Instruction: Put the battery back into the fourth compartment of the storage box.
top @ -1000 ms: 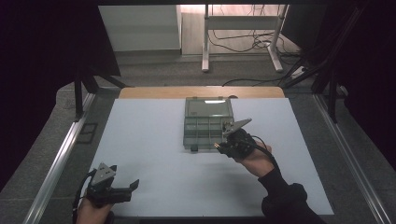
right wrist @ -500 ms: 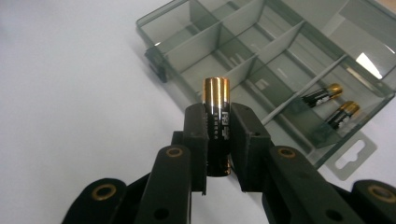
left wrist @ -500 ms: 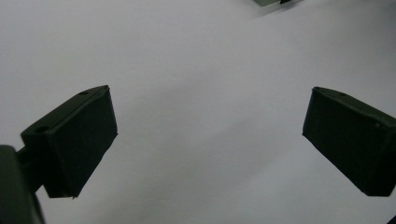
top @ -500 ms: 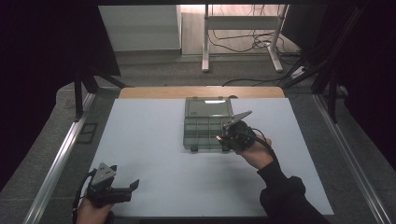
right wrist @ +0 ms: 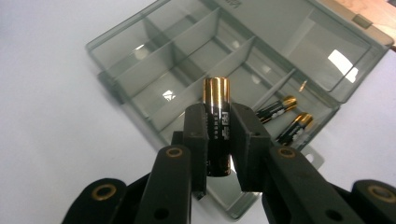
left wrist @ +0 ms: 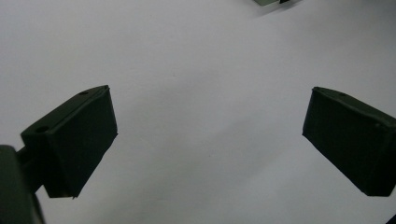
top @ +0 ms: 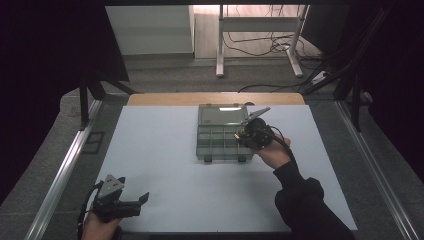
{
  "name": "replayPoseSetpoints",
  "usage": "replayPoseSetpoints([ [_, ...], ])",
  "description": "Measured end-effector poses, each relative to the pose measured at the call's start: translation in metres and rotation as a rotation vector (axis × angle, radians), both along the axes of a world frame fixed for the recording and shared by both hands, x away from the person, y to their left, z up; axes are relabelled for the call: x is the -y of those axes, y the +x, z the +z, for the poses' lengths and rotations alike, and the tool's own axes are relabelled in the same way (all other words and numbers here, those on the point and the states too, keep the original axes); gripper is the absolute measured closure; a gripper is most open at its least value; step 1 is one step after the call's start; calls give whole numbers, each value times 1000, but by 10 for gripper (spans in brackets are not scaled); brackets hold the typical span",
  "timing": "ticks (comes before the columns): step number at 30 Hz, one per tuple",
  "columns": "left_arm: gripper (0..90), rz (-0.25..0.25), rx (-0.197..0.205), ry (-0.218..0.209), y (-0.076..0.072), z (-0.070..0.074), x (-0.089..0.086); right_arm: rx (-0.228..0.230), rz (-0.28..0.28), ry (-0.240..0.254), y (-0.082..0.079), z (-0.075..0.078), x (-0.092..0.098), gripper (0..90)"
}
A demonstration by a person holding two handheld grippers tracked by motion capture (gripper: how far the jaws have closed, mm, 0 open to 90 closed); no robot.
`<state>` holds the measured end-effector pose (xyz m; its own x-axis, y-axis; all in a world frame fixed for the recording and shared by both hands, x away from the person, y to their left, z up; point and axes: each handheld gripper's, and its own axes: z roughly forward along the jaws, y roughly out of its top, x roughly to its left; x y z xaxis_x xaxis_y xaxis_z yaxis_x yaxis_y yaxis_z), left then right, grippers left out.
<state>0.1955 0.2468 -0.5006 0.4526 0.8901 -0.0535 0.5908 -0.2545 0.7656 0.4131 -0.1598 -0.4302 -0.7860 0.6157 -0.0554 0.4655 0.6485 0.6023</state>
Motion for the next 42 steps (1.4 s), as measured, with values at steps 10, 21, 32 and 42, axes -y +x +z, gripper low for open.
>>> replayPoseSetpoints([
  [10, 37, -2, -2, 2, 0, 0, 0, -10, -82, 6, 30, -4, 6, 764],
  [21, 37, -7, -2, 8, 0, 0, 1, -26, -156, -24, 57, -24, 3, 763],
  [32, 37, -7, -3, 13, 0, 0, 1, -27, -174, 12, 58, -24, 9, 492],
  [42, 37, -7, -5, 18, 0, 0, 2, 15, -85, 53, 30, -16, 15, 274],
])
